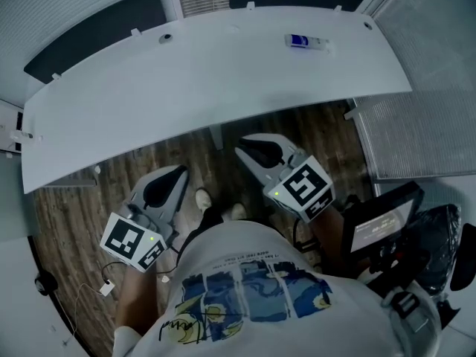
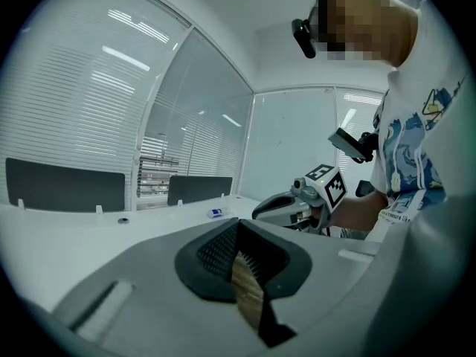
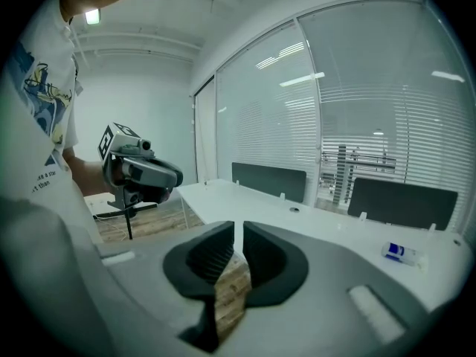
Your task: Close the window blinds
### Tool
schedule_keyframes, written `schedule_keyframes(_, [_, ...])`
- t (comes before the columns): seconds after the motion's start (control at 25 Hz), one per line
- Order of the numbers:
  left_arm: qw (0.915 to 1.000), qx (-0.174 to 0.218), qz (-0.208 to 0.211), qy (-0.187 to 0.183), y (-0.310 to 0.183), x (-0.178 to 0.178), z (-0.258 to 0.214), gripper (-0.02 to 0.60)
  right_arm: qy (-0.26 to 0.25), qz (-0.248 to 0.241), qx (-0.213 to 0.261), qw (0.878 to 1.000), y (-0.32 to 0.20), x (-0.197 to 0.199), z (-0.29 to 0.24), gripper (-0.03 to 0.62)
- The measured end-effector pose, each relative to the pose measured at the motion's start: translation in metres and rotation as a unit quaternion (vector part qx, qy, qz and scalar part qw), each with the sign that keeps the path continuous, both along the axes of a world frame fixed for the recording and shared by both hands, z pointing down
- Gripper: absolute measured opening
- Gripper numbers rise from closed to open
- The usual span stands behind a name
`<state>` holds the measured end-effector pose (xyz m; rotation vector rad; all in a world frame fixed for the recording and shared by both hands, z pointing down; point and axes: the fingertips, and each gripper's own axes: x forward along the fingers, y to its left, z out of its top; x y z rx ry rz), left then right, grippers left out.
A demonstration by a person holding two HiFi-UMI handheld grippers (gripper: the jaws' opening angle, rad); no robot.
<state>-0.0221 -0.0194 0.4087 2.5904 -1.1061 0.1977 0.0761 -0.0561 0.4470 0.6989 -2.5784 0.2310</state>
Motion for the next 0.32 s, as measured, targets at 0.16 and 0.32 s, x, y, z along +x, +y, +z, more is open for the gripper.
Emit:
schedule_keyframes(0.16, [1.0000, -0.002, 0.002, 0.000, -0.0002, -0.0001, 0.0021, 0.006, 0.001, 0.001, 0.000, 1.000, 0.0001, -0.0006, 0.0007, 0.037])
schedule_keyframes(0.32, [1.0000, -0.003, -0.004, 0.002, 0.0031, -0.0012, 0.0033, 0.006, 0.004, -0.005, -0.003, 1.000, 0.0029, -0.0016, 0.0030, 0.037])
